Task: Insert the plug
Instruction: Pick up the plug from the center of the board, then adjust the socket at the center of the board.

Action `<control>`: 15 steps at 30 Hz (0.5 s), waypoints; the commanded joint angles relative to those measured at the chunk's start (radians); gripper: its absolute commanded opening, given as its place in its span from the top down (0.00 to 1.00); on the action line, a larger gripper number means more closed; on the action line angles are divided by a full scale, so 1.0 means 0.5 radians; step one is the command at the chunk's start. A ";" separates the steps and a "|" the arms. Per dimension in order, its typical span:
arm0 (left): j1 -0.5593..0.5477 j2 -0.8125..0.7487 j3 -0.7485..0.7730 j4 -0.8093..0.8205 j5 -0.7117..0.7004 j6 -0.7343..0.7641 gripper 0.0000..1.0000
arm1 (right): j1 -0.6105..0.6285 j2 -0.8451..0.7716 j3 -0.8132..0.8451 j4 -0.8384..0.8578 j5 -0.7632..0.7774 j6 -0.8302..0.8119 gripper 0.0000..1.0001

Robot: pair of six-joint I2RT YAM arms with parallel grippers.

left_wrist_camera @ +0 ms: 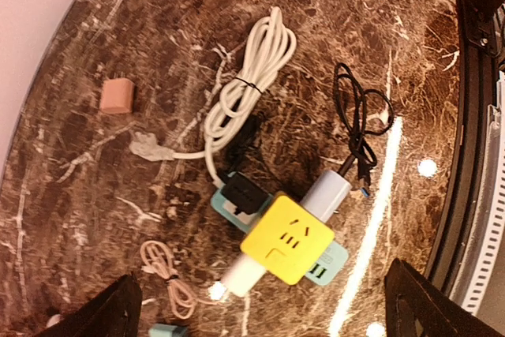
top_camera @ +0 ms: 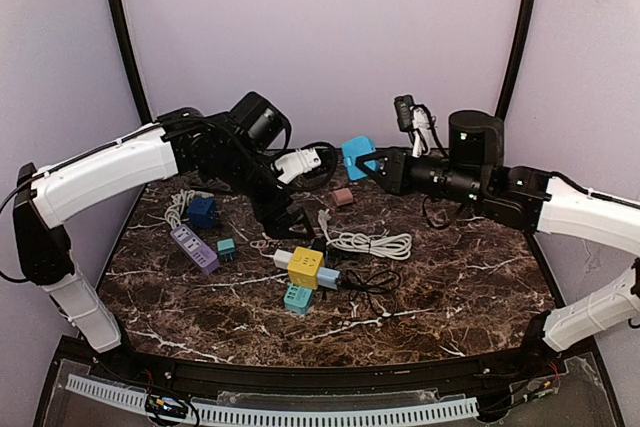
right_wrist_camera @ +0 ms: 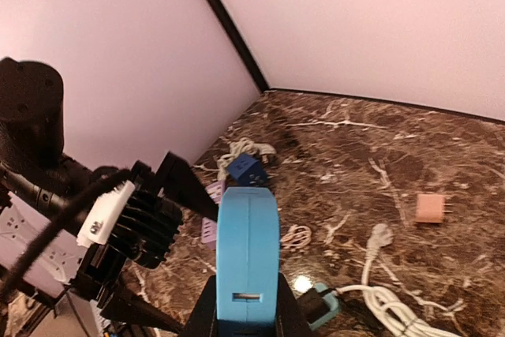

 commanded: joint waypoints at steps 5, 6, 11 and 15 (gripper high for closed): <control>0.012 0.366 -0.112 0.188 0.064 -0.625 0.01 | -0.018 -0.296 -0.274 -0.455 0.528 -0.081 1.00; 0.008 0.387 -0.121 0.201 0.049 -0.637 0.01 | -0.018 -0.320 -0.303 -0.456 0.532 -0.071 1.00; -0.008 0.426 -0.228 0.274 -0.010 -0.752 0.04 | -0.018 -0.403 -0.401 -0.456 0.575 -0.047 1.00; -0.011 0.451 -0.264 0.284 -0.018 -0.746 0.24 | -0.019 -0.419 -0.415 -0.455 0.581 -0.052 1.00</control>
